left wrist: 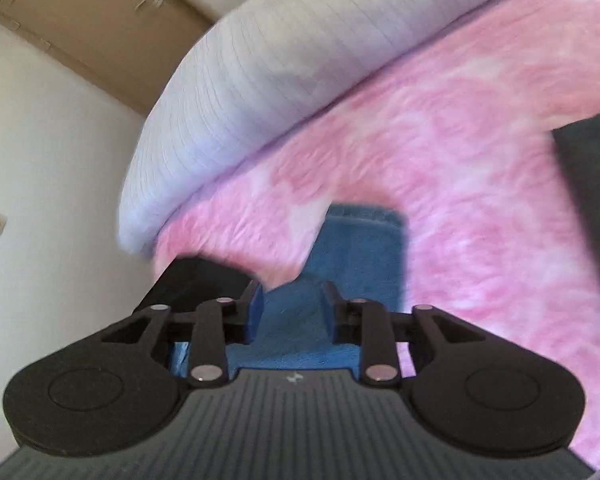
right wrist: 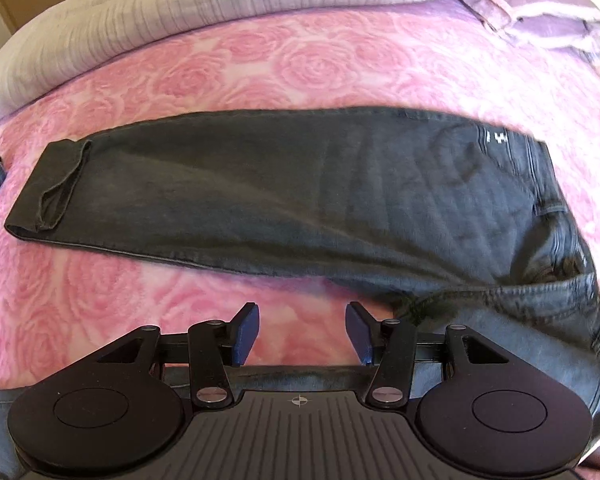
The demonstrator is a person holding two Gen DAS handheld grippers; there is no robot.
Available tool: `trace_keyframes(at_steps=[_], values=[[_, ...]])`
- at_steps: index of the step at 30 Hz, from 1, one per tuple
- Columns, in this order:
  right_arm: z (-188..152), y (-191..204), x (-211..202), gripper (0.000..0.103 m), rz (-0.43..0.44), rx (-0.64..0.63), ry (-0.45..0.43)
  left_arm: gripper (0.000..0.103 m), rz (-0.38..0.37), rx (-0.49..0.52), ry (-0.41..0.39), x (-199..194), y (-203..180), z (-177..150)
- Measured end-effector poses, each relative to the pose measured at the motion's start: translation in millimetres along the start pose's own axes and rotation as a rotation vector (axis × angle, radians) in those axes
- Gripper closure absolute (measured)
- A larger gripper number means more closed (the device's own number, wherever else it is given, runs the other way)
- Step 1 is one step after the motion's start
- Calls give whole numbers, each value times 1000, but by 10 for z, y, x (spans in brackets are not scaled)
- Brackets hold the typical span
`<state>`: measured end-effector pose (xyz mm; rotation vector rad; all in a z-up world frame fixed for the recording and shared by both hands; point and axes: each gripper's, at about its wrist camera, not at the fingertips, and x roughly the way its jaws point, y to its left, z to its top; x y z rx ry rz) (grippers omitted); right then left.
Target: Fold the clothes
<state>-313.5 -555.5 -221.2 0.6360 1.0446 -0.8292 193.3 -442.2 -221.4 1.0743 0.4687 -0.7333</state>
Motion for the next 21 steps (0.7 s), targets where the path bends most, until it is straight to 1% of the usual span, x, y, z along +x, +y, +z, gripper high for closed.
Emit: trace_keyframes(at_steps=[1, 2, 3, 4, 5, 7, 10, 11, 13, 14, 15, 16, 17, 20, 21], values=[[-15, 4, 26, 51, 0, 7, 7, 52, -70, 51, -54, -137, -176, -14], [-25, 25, 55, 51, -1, 11, 14, 47, -139, 103, -107, -274, -353, -27], [-29, 50, 77, 51, 3, 14, 18, 43, -198, 158, -145, -389, -606, -25], [-27, 76, 79, 51, 7, 13, 18, 43, -256, 214, -182, -503, -859, -23], [-23, 103, 77, 51, 10, 12, 16, 43, -309, 244, -206, -610, -1110, -2], [-21, 149, 64, 51, 15, 7, 11, 43, -388, 272, -215, -720, -1566, 88], [-34, 170, 10, 51, 1, -8, 3, 43, -339, 336, -243, -725, -2108, 182], [-46, 153, -9, 51, -8, -5, 0, 43, -306, 354, -253, -691, -2200, 204], [-73, 107, -41, 51, -24, 10, 0, 43, -280, 381, -247, -582, -2247, 241], [-94, 72, -53, 50, -34, 19, 3, 46, -301, 382, -239, -610, -2178, 304], [-115, 34, -64, 50, -44, 29, 6, 49, -322, 348, -259, -689, -2058, 370], [-138, 6, -73, 50, -53, 36, 6, 46, -333, 312, -279, -822, -1970, 390], [-164, -19, -77, 50, -60, 44, 7, 45, -347, 285, -281, -883, -1919, 438], [-219, -53, -28, 50, -70, 81, 31, 42, -415, 285, -209, -873, -2019, 484], [-233, -57, -7, 50, -73, 94, 40, 42, -412, 320, -182, -845, -2136, 447]])
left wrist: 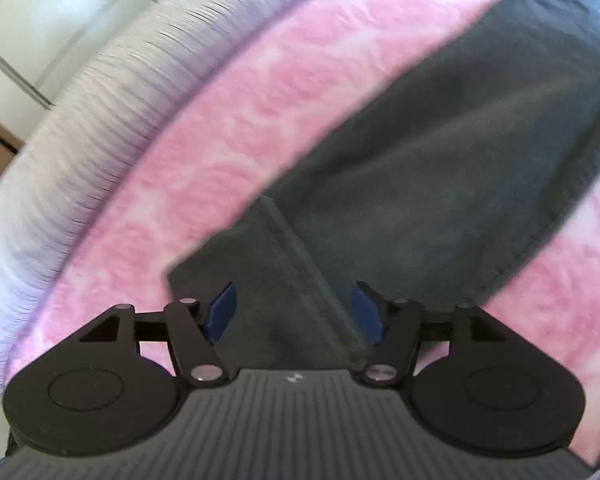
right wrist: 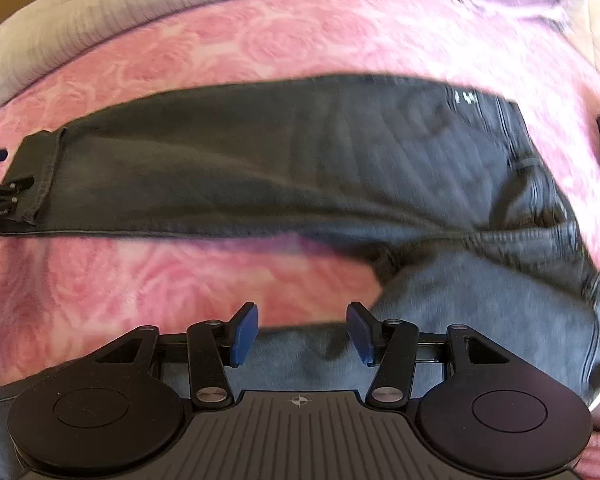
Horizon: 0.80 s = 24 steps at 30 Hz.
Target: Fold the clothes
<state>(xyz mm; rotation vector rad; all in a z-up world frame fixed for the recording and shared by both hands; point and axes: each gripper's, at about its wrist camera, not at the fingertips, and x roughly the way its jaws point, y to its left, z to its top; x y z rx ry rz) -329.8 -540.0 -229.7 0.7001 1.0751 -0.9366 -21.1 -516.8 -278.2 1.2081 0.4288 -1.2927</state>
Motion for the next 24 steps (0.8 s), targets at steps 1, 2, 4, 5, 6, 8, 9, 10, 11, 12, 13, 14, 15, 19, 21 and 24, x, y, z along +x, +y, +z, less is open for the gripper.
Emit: trace_keyframes(at_steps=[1, 2, 4, 5, 6, 8, 9, 10, 11, 12, 13, 14, 15, 19, 21, 24], values=[[-4, 12, 9, 50, 4, 8, 3, 42, -5, 29, 33, 71, -104, -11], [2, 35, 3, 50, 12, 9, 1, 42, 18, 74, 68, 153, -223, -36], [28, 82, -39, 50, 24, -9, -18, 47, 102, 185, 42, 220, -339, -110], [42, 106, -62, 50, 29, -19, -28, 60, 149, 245, 30, 230, -368, -165], [54, 125, -88, 50, 32, -32, -38, 83, 167, 231, 55, 237, -275, -209], [77, 119, -120, 50, 29, -40, -51, 96, 225, 112, 127, 223, 150, -363], [88, 114, -135, 50, 27, -42, -56, 97, 284, 67, 138, 162, 409, -468], [96, 92, -142, 50, 24, -37, -59, 97, 347, 4, 156, 90, 712, -590], [104, 69, -145, 50, 21, -28, -60, 97, 410, -59, 173, 18, 1015, -713], [113, 49, -140, 50, 20, -18, -58, 97, 465, -141, 207, -43, 1338, -855], [118, 38, -133, 49, 21, -12, -56, 95, 520, -223, 242, -105, 1661, -998], [122, 29, -125, 49, 23, -7, -54, 95, 578, -276, 277, -149, 1909, -1154], [119, 35, -114, 49, 26, -8, -51, 93, 593, -284, 280, -196, 2002, -1248], [86, 100, -65, 49, 39, -28, -39, 56, 536, -196, 209, -371, 1956, -1478], [74, 134, -44, 49, 42, -44, -38, 52, 427, 17, 139, -382, 1476, -1501], [49, 150, 4, 49, 22, -85, -39, 51, 313, 335, 66, -208, 803, -1539]])
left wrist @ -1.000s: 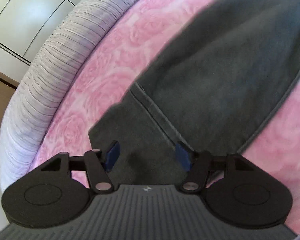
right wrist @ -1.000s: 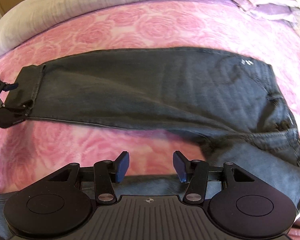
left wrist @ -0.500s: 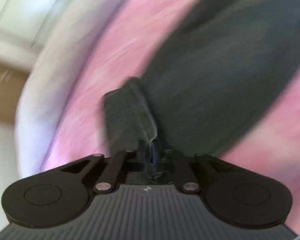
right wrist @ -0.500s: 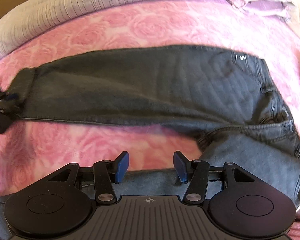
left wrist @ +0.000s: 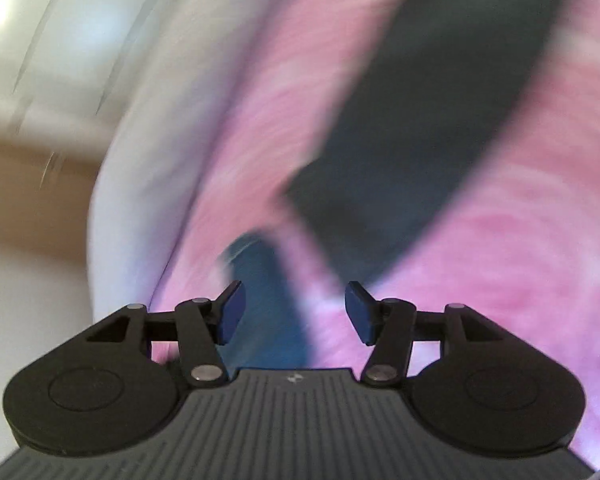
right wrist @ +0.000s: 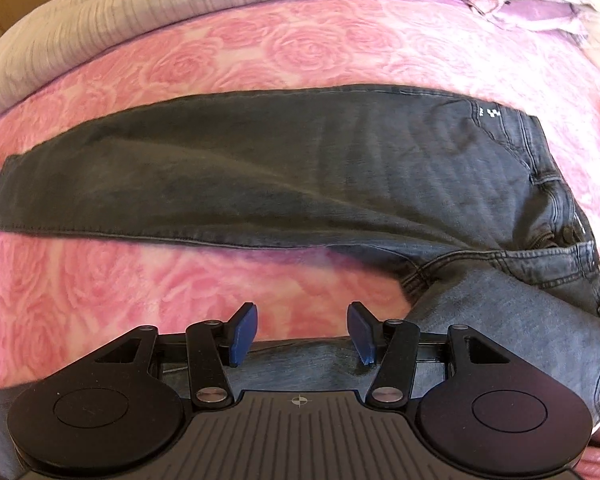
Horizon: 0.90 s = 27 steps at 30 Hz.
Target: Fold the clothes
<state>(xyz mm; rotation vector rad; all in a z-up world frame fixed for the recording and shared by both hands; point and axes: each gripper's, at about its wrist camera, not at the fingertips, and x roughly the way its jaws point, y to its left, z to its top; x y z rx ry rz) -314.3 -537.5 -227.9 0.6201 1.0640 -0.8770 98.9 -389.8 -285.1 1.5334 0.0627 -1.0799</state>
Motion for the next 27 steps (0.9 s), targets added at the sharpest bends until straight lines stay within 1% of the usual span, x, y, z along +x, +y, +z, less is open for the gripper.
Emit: trace_keyframes(at_steps=[2, 5, 6, 7, 8, 9, 10, 13, 14, 15, 18, 20, 21, 23, 24, 25, 27], values=[[-18, -46, 44, 49, -33, -33, 9, 51, -21, 166, -62, 41, -368, 72], [-41, -233, 43, 49, -79, -22, 14, 51, -14, 324, -83, 214, -653, 98], [-50, -303, 25, 49, -94, -14, 10, 51, -5, 339, -92, 285, -680, 107], [-59, -368, 8, 49, -110, -8, 6, 53, -2, 351, -100, 302, -673, 101], [-70, -430, -10, 49, -126, -2, 5, 62, -14, 350, -78, 319, -642, 109], [-85, -494, -22, 49, -141, 5, 5, 98, -26, 348, -56, 336, -610, 117], [-108, -559, -32, 49, -155, 12, 6, 100, -37, 347, -33, 353, -578, 125], [-179, -721, -100, 49, -192, 25, 10, 100, -40, 273, 7, 250, -275, 108], [-208, -789, -142, 49, -201, 35, 8, 100, -40, 243, 10, 161, -199, 114], [-240, -862, -188, 49, -209, 47, 4, 100, -50, 236, 21, 85, -166, 124], [-370, -1107, -296, 49, -230, 111, 12, 100, -96, 221, 47, -13, -190, 121], [-459, -1295, -359, 49, -240, 162, 19, 99, -127, 242, 79, 40, -283, 141], [-499, -1398, -400, 49, -245, 187, 19, 96, -140, 252, 97, 58, -326, 168], [-536, -1600, -520, 49, -251, 199, -6, 94, -142, 204, 137, 46, -282, 233], [-552, -1700, -582, 49, -254, 202, -20, 90, -143, 179, 158, 39, -261, 265], [-549, -1816, -618, 49, -242, 191, -32, 82, -132, 159, 168, -21, -249, 297], [-534, -2055, -674, 49, -212, 159, -53, 72, -110, 116, 168, -127, -153, 443]])
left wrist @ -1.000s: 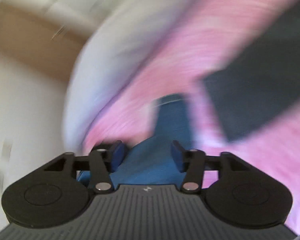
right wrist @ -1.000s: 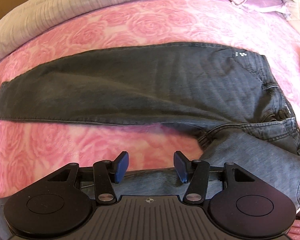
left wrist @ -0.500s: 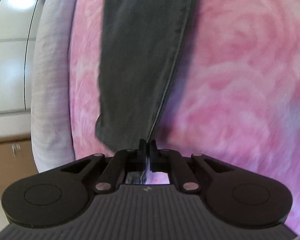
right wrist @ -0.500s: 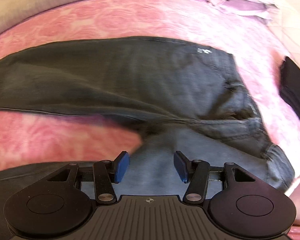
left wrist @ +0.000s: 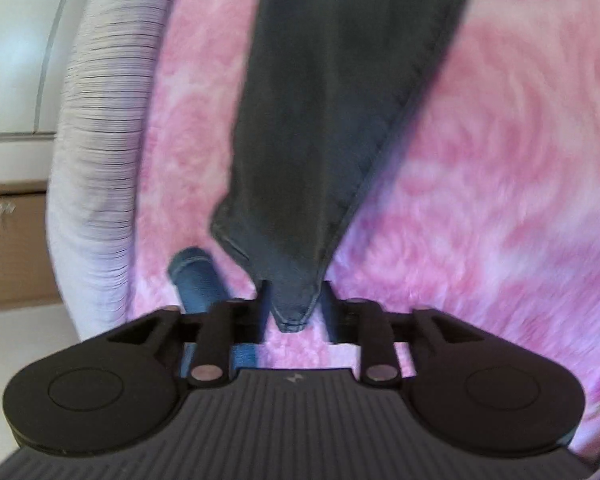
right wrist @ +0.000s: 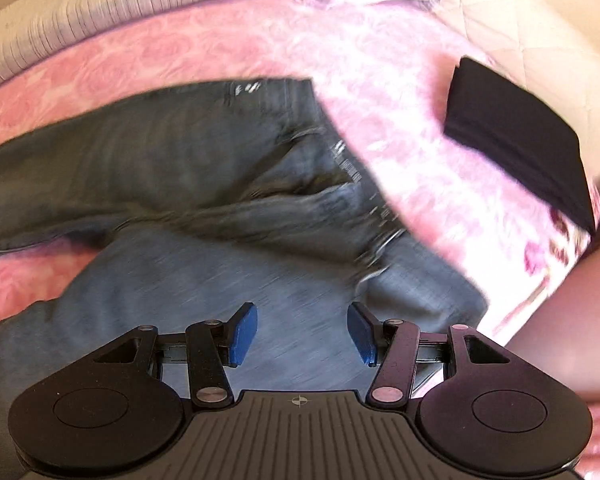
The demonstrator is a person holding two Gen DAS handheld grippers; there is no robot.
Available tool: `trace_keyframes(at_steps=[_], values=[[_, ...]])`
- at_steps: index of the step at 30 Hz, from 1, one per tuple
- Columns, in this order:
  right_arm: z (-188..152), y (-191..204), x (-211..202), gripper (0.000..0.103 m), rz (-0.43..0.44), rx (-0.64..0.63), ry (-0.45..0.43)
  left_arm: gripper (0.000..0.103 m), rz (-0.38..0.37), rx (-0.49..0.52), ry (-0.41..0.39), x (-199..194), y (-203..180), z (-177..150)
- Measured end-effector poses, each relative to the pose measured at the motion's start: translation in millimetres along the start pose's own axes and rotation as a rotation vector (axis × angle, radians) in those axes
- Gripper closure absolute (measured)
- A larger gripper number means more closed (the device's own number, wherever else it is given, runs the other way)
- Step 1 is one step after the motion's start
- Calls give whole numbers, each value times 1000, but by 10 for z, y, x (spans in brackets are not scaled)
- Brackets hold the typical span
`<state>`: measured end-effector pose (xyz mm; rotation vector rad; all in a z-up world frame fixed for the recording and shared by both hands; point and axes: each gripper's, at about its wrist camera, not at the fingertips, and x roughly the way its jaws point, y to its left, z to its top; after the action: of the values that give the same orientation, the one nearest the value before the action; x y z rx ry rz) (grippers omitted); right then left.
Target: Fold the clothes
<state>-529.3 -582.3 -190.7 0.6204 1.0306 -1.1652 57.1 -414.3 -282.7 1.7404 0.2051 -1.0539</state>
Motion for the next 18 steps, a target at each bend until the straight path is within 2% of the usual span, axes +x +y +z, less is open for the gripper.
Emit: trace_keyframes(at_steps=[2, 5, 8, 12, 16, 17, 18], values=[[76, -247, 74, 49, 43, -46, -17, 71, -6, -51, -26, -264, 1, 143], [250, -573, 313, 49, 125, -108, -31, 64, -68, -157, -100, -710, -84, 507], [362, -869, 627, 49, 220, -166, -40, 58, -218, -287, -223, -1251, -316, 1027], [392, -1203, 1013, 49, 405, -214, -13, 51, -422, -408, -424, -1808, -760, 1856], [312, -1435, 1209, 51, 584, -172, -11, 51, -544, -366, -595, -2145, -1163, 2703], [291, -1486, 1250, 61, 624, -148, -12, 51, -557, -337, -650, -2198, -1217, 2869], [263, -1526, 1294, 65, 647, -118, -12, 51, -569, -308, -704, -2252, -1270, 3034]])
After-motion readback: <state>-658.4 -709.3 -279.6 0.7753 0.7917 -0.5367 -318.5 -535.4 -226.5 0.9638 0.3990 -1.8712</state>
